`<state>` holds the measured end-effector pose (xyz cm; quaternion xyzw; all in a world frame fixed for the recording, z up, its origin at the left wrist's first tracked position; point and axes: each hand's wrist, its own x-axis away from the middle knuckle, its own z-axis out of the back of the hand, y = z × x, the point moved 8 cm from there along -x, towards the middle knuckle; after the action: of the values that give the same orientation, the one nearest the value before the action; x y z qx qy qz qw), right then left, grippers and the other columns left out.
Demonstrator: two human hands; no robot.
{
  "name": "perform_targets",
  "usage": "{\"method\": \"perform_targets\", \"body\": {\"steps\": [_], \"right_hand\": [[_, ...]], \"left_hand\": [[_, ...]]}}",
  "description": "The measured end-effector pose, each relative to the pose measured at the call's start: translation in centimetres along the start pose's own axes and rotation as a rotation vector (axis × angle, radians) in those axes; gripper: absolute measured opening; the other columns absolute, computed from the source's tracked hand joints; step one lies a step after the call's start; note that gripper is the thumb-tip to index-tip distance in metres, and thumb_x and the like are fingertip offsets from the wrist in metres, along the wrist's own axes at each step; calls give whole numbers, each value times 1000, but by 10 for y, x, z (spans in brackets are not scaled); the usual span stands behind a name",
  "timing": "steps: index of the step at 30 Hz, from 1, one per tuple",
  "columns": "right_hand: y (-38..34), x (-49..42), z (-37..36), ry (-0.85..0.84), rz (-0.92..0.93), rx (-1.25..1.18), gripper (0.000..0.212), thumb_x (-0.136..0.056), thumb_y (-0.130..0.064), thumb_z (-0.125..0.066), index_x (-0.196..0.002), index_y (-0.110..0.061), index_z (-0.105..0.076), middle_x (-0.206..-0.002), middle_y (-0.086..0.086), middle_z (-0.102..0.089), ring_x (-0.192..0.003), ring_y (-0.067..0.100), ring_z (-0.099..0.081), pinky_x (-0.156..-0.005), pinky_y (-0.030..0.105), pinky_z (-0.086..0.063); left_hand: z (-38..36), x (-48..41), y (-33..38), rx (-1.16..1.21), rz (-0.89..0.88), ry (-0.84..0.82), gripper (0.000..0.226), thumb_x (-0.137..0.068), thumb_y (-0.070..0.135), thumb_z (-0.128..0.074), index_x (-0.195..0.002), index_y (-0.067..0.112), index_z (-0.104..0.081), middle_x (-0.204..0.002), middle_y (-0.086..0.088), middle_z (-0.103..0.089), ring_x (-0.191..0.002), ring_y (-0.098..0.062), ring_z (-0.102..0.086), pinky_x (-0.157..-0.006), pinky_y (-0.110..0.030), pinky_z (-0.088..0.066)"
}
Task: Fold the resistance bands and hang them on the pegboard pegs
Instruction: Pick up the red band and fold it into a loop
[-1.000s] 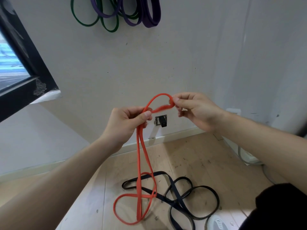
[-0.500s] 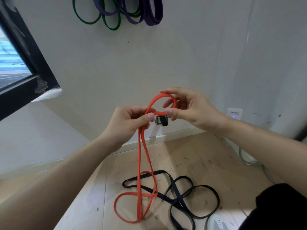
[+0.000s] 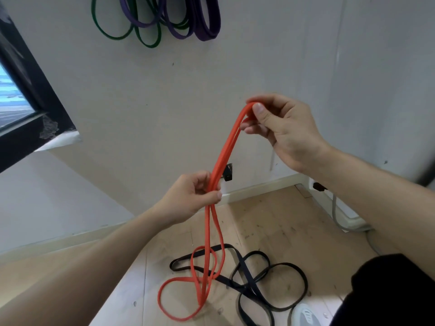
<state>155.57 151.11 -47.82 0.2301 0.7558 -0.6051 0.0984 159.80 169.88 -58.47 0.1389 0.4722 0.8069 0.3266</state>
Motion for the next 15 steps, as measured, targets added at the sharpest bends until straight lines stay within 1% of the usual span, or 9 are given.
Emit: {"method": "perform_targets", "body": {"steps": [5, 8, 9, 11, 13, 15], "right_hand": [[-2, -14, 42, 161, -9, -71, 15, -98, 3, -53, -108, 3, -64, -86, 16, -67, -71, 24, -70, -68, 23, -58], [17, -20, 69, 219, -80, 17, 15, -99, 3, -52, -107, 1, -65, -86, 15, -66, -69, 24, -70, -67, 24, -58], [27, -21, 77, 217, -131, 88, 15, -100, 2, -51, -107, 0, -65, -89, 18, -65, -67, 24, -70, -66, 25, -58], [54, -20, 90, 163, -279, 274, 15, -101, 0, -51, -109, 0, -63, -96, 22, -65, -64, 25, -71, -62, 29, -60], [76, -14, 97, 48, -426, 547, 19, -101, -1, -52, -118, 0, -61, -97, 17, -70, -66, 27, -72, -61, 32, -61], [88, -6, 92, -131, -499, 862, 26, -99, -2, -52, -124, -4, -60, -102, 8, -70, -66, 25, -73, -58, 29, -59]], "left_hand": [[9, -5, -23, -117, 49, -18, 6, -91, 5, -71, -95, 8, -68, -90, -15, -74, -85, -24, -74, -87, -36, -61], [27, -5, -33, -78, 76, 44, 7, -95, 6, -67, -98, 11, -71, -84, -9, -76, -83, -21, -75, -83, -33, -62], [34, -5, -35, -49, 77, 82, 9, -96, 7, -66, -100, 12, -72, -84, -8, -77, -83, -20, -75, -80, -30, -61], [47, -3, -35, 8, 71, 148, 13, -97, 7, -64, -104, 13, -73, -83, -7, -76, -81, -18, -75, -77, -25, -59], [56, -2, -32, 32, 58, 184, 15, -98, 8, -63, -107, 12, -73, -84, -7, -75, -81, -17, -75, -76, -24, -59], [60, -3, -26, 33, 37, 198, 15, -99, 10, -62, -109, 12, -73, -85, -7, -75, -82, -16, -74, -78, -25, -59]]}}
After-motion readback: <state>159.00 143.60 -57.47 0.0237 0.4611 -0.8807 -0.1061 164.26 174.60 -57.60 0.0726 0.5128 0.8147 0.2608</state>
